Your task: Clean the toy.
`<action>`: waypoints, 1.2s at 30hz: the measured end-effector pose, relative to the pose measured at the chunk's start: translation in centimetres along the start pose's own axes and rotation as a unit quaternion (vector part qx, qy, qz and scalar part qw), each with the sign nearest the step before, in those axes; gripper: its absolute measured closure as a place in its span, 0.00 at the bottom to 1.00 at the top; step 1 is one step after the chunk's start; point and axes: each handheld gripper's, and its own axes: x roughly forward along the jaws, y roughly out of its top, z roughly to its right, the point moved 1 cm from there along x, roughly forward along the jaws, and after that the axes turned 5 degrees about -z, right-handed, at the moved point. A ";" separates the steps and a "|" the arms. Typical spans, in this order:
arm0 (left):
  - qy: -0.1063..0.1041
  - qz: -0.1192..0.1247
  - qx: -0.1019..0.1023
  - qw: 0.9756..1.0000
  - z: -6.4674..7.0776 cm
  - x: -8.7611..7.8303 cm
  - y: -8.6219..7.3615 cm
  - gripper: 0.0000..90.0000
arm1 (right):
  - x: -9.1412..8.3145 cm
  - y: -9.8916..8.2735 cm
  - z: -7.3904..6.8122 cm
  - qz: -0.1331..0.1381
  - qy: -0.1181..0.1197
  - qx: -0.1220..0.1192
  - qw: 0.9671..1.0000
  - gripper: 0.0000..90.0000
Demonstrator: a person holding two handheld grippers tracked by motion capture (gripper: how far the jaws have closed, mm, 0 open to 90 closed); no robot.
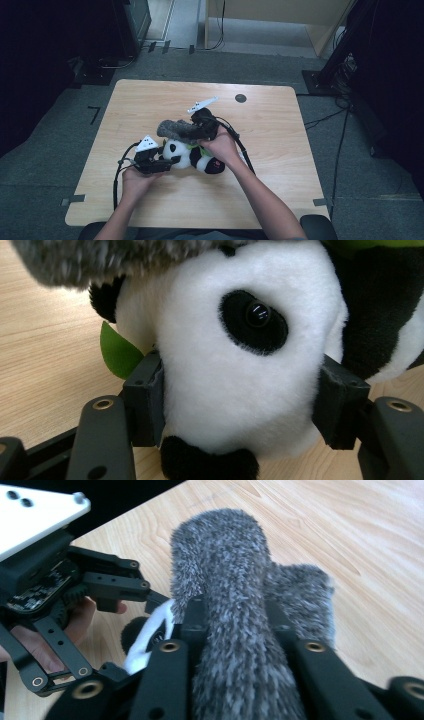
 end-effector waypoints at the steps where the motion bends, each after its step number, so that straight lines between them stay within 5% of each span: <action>1: 0.000 0.000 0.000 1.000 0.0 0.0 0.0 0.39 | -0.1 0.0 0.1 -0.003 -0.002 0.005 1.000 0.81; 3: 0.000 0.000 -0.002 1.000 0.0 0.0 0.0 0.39 | -0.2 0.0 0.3 -0.007 -0.007 0.006 1.000 0.82; 6: 0.000 0.001 -0.004 1.000 -0.1 0.0 0.0 0.39 | -0.9 -0.3 0.9 -0.032 -0.070 -0.002 0.997 0.83; 10: 0.000 0.000 -0.003 1.000 0.0 0.0 0.1 0.39 | -1.7 -1.0 2.4 -0.035 -0.073 0.019 0.997 0.84; 14: 0.000 0.000 -0.004 1.000 0.0 0.0 0.1 0.39 | -2.7 -1.0 2.8 -0.027 -0.100 0.017 0.994 0.84; 25: 0.001 -0.001 -0.007 1.000 0.0 0.0 0.1 0.39 | -5.3 -1.3 4.3 -0.010 -0.116 0.041 0.992 0.84; 31: 0.001 -0.001 -0.005 1.000 -0.1 0.0 0.1 0.39 | -8.2 -0.7 4.0 0.047 -0.105 0.042 0.992 0.84; 36: 0.003 -0.001 -0.002 1.000 0.0 0.0 0.1 0.39 | -9.6 -1.0 3.6 0.064 -0.096 0.040 0.993 0.83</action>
